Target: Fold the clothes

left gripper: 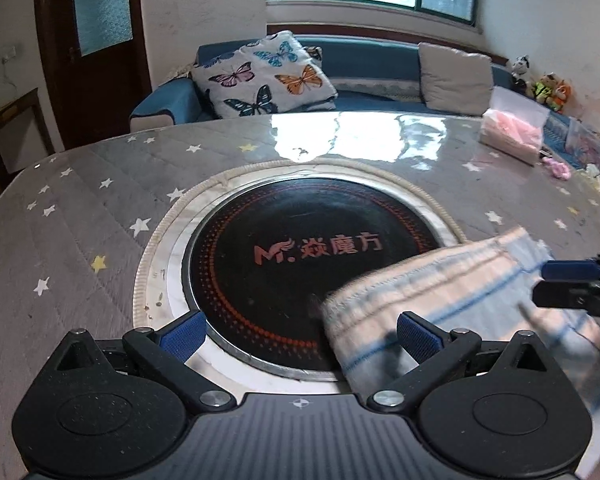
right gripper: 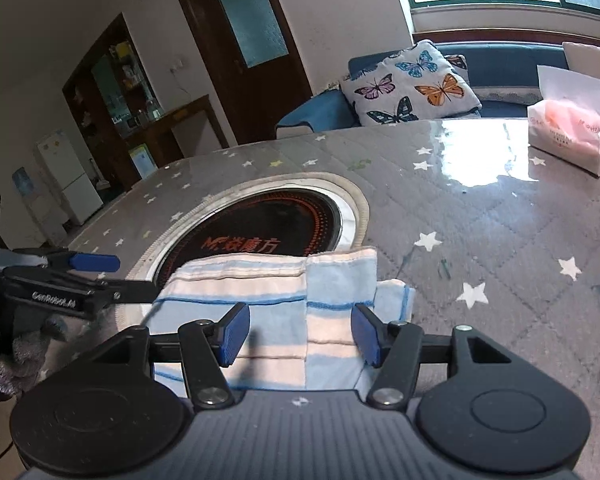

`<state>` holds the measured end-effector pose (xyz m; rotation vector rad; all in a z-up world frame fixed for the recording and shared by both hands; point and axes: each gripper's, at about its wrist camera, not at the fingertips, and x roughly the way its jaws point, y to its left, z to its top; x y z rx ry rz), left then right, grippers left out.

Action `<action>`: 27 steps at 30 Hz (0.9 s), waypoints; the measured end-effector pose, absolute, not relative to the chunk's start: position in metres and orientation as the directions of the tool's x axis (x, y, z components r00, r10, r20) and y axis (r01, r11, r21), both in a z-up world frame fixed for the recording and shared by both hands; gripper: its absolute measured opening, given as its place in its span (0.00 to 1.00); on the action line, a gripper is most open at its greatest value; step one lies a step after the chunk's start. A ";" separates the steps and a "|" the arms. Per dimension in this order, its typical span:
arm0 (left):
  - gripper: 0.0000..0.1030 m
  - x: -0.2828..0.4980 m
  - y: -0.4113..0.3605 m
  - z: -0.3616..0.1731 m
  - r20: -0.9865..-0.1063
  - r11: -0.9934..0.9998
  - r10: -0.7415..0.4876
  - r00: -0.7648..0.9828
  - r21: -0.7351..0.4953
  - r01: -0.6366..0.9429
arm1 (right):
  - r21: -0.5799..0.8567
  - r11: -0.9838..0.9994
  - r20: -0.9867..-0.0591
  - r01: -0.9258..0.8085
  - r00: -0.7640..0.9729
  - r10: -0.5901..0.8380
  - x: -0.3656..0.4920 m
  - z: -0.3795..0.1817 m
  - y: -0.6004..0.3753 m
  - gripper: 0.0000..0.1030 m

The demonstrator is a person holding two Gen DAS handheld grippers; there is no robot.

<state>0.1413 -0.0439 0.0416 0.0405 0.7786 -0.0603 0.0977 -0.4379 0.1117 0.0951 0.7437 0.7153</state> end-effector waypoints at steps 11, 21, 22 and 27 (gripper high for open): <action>1.00 0.162 -0.039 0.017 -0.746 0.996 0.013 0.665 0.066 0.056 | 0.311 0.757 -0.605 -0.575 0.495 0.624 0.101 0.107 -0.436 0.57; 1.00 0.171 -0.037 0.025 -0.732 0.998 0.026 0.681 0.059 0.026 | 0.300 0.761 -0.598 -0.575 0.508 0.620 0.104 0.111 -0.433 0.57; 1.00 0.172 -0.037 0.023 -0.734 0.998 0.028 0.678 0.061 0.025 | 0.301 0.762 -0.602 -0.573 0.506 0.618 0.105 0.109 -0.432 0.57; 1.00 0.175 -0.036 0.021 -0.743 0.999 0.024 0.669 0.046 0.016 | 0.288 0.764 -0.609 -0.578 0.505 0.611 0.104 0.110 -0.429 0.57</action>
